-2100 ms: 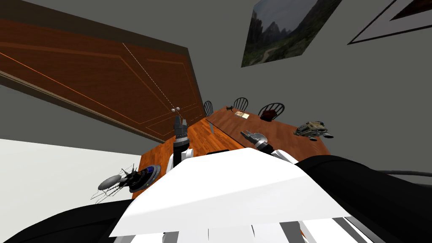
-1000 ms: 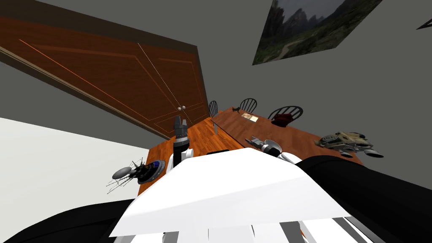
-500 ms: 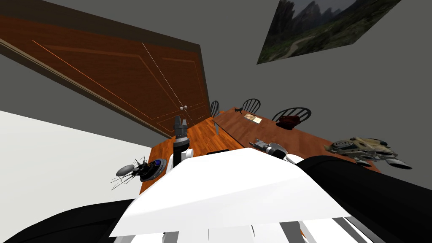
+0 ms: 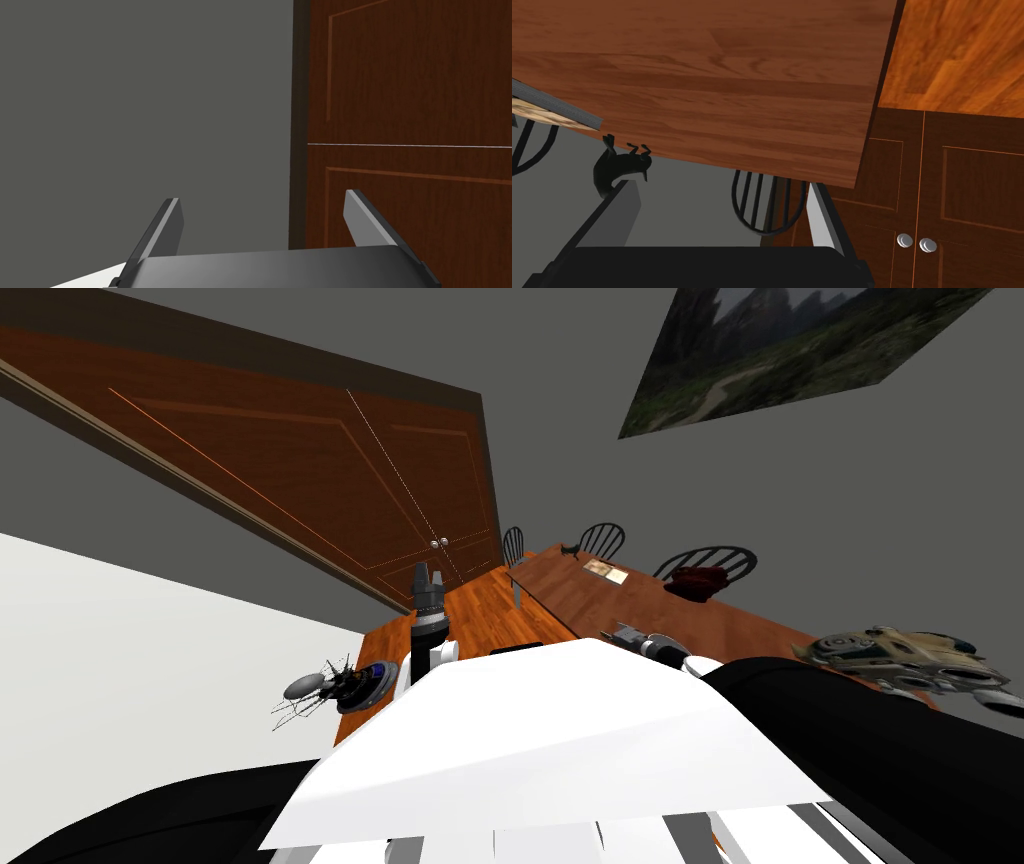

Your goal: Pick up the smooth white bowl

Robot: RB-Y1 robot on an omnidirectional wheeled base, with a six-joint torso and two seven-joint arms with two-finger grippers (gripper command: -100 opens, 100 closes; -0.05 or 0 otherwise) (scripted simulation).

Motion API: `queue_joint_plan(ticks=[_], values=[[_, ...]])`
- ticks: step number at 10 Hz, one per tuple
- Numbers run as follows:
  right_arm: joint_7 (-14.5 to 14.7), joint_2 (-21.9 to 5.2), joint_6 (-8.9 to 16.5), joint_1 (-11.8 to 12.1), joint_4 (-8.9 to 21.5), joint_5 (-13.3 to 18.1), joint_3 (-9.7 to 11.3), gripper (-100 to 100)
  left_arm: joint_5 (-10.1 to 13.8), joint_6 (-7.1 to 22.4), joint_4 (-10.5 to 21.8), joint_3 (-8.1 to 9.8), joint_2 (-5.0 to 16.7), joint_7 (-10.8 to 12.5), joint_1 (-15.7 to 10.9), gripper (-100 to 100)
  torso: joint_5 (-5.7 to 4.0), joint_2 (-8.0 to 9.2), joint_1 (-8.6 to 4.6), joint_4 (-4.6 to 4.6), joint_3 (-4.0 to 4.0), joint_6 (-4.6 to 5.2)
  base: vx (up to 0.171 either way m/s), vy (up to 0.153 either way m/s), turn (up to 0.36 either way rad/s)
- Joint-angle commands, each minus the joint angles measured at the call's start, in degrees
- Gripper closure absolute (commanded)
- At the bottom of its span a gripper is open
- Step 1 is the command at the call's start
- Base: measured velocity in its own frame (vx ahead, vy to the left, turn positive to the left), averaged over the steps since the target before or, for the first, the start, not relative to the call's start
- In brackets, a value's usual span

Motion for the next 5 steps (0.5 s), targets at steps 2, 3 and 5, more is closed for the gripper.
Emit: queue_joint_plan(ticks=[2,3,5], values=[[-1.2,-0.7,-0.1,0.1,3.3,4.7,-1.3,-100,0.0,0.0,0.0,0.00,0.0,0.0,0.0,0,0.00,0.04,-0.01,0.00,0.02,0.02,0.029,0.009,0.044],[-1.2,-0.7,-0.1,0.1,3.3,6.2,-1.3,-100,0.0,0.0,0.0,0.00,0.0,0.0,0.0,0,0.01,0.06,-0.01,0.01,0.03,0.02,0.023,0.003,0.020],[-2.4,-1.2,0.1,0.1,5.2,8.9,-1.9,-100,0.0,0.0,0.0,0.00,0.0,0.0,0.0,0,-0.01,0.12,-0.04,0.02,0.06,0.02,0.012,0.003,0.023]])
